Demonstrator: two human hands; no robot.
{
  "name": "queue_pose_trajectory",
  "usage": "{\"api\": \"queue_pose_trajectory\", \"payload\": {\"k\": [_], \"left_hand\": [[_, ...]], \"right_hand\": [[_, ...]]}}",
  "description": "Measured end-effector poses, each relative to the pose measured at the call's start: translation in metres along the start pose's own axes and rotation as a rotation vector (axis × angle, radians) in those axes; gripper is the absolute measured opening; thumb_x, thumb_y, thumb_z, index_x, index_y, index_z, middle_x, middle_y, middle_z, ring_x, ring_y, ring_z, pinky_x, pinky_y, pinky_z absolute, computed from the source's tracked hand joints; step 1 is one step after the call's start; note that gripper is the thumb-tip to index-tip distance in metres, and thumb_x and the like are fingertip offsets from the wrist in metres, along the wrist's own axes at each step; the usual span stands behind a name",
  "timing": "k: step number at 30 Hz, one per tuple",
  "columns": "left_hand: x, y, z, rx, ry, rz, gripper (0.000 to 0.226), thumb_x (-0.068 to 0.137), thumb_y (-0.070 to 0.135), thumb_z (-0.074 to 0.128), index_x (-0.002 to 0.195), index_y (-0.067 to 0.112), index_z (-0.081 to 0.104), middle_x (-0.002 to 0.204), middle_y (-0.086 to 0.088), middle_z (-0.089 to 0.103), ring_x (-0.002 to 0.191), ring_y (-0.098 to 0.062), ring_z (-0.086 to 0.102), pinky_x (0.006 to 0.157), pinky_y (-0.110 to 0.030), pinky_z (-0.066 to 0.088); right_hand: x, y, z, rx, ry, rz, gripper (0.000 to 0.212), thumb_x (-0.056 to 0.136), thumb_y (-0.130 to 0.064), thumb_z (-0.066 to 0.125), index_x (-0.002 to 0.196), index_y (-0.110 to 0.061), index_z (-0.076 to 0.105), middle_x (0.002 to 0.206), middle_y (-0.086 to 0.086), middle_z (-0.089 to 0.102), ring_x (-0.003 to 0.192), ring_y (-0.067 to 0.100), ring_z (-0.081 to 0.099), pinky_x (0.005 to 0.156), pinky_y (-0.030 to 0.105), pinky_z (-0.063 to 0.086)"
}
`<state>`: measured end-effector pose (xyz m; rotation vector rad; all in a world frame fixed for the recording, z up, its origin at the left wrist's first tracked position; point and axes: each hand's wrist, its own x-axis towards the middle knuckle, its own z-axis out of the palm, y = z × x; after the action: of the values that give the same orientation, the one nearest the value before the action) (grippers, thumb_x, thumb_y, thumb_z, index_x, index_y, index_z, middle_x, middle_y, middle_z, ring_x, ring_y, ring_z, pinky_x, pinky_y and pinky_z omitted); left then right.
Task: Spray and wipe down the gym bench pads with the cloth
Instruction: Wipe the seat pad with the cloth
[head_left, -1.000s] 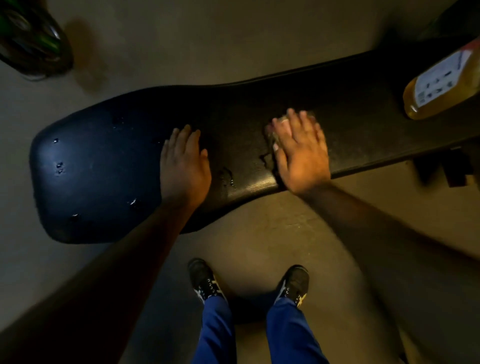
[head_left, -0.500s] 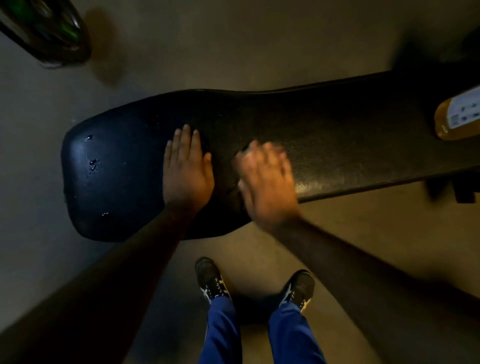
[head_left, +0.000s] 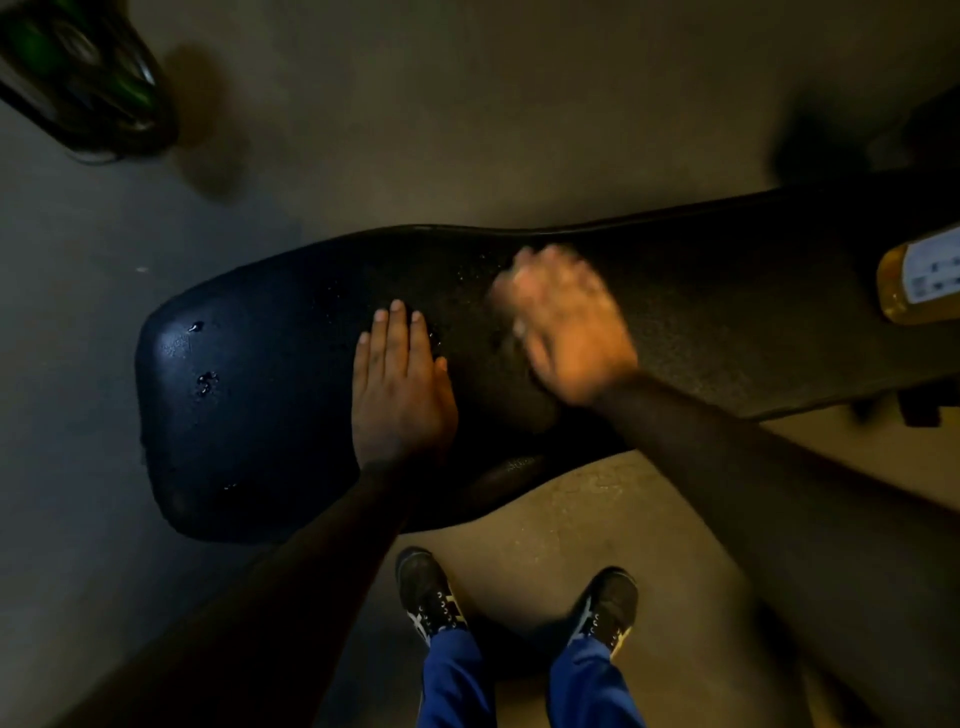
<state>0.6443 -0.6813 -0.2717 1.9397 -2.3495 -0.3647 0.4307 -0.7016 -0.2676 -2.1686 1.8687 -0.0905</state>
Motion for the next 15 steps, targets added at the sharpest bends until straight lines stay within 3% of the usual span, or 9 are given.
{"api": "queue_pose_trajectory", "payload": {"k": [2, 3, 6, 7, 8, 11, 12, 15], "left_hand": [[0.001, -0.003, 0.001, 0.006, 0.003, 0.006, 0.056, 0.101, 0.032, 0.035, 0.149, 0.006, 0.029, 0.159, -0.016, 0.024, 0.148, -0.028, 0.017, 0.121, -0.041, 0.008], [0.001, -0.004, 0.002, 0.005, -0.009, 0.012, 0.056, 0.101, 0.033, 0.033, 0.149, 0.005, 0.029, 0.159, -0.017, 0.024, 0.148, -0.028, 0.017, 0.121, -0.041, 0.009], [0.0, -0.001, 0.0, 0.019, -0.016, 0.016, 0.056, 0.1, 0.033, 0.029, 0.148, 0.003, 0.031, 0.158, -0.019, 0.024, 0.148, -0.03, 0.018, 0.12, -0.042, 0.01], [0.001, -0.002, 0.001, 0.022, -0.019, 0.015, 0.057, 0.1, 0.033, 0.03, 0.149, 0.003, 0.03, 0.158, -0.018, 0.024, 0.148, -0.03, 0.017, 0.12, -0.042, 0.009], [0.001, -0.003, 0.002, 0.018, -0.017, 0.01, 0.057, 0.1, 0.033, 0.03, 0.149, 0.004, 0.029, 0.158, -0.018, 0.023, 0.148, -0.029, 0.017, 0.12, -0.041, 0.008], [0.001, -0.004, 0.003, 0.005, -0.011, 0.008, 0.057, 0.1, 0.034, 0.031, 0.149, 0.006, 0.029, 0.159, -0.016, 0.023, 0.148, -0.027, 0.017, 0.119, -0.039, 0.006], [0.001, -0.003, 0.001, -0.006, -0.011, 0.004, 0.056, 0.1, 0.034, 0.03, 0.149, 0.006, 0.03, 0.159, -0.015, 0.024, 0.148, -0.026, 0.017, 0.12, -0.039, 0.006], [0.001, -0.002, -0.004, -0.069, -0.018, 0.001, 0.056, 0.099, 0.033, 0.029, 0.149, 0.008, 0.031, 0.159, -0.013, 0.024, 0.149, -0.024, 0.015, 0.121, -0.038, 0.006]], "right_hand": [[0.035, -0.014, -0.002, 0.057, 0.058, 0.384, 0.06, 0.1, -0.039, 0.035, 0.156, -0.019, 0.035, 0.166, 0.011, 0.027, 0.155, 0.032, 0.016, 0.126, 0.054, 0.013], [0.042, -0.031, -0.001, 0.048, 0.063, 0.376, 0.059, 0.1, -0.038, 0.038, 0.156, -0.018, 0.035, 0.165, 0.012, 0.028, 0.155, 0.032, 0.017, 0.126, 0.053, 0.011], [0.04, -0.048, 0.001, 0.052, -0.057, -0.123, 0.057, 0.099, -0.036, 0.043, 0.154, -0.022, 0.038, 0.164, 0.008, 0.033, 0.154, 0.029, 0.022, 0.124, 0.049, 0.012], [0.043, -0.037, -0.002, 0.034, -0.076, -0.2, 0.057, 0.099, -0.038, 0.042, 0.154, -0.023, 0.038, 0.163, 0.007, 0.034, 0.154, 0.028, 0.023, 0.124, 0.048, 0.014], [0.054, -0.025, -0.005, 0.022, -0.059, -0.16, 0.058, 0.098, -0.039, 0.039, 0.154, -0.022, 0.039, 0.162, 0.007, 0.036, 0.153, 0.027, 0.024, 0.124, 0.048, 0.016], [0.075, -0.03, -0.008, 0.049, 0.004, 0.292, 0.061, 0.098, -0.04, 0.034, 0.154, -0.015, 0.038, 0.16, 0.012, 0.038, 0.153, 0.031, 0.024, 0.125, 0.049, 0.017], [0.066, -0.046, -0.003, 0.026, 0.019, 0.258, 0.061, 0.099, -0.039, 0.035, 0.155, -0.014, 0.035, 0.163, 0.013, 0.034, 0.153, 0.032, 0.022, 0.125, 0.051, 0.016], [0.011, -0.055, 0.008, 0.016, -0.051, -0.17, 0.061, 0.099, -0.038, 0.04, 0.157, -0.023, 0.031, 0.167, 0.008, 0.025, 0.155, 0.029, 0.017, 0.125, 0.051, 0.013]]}}
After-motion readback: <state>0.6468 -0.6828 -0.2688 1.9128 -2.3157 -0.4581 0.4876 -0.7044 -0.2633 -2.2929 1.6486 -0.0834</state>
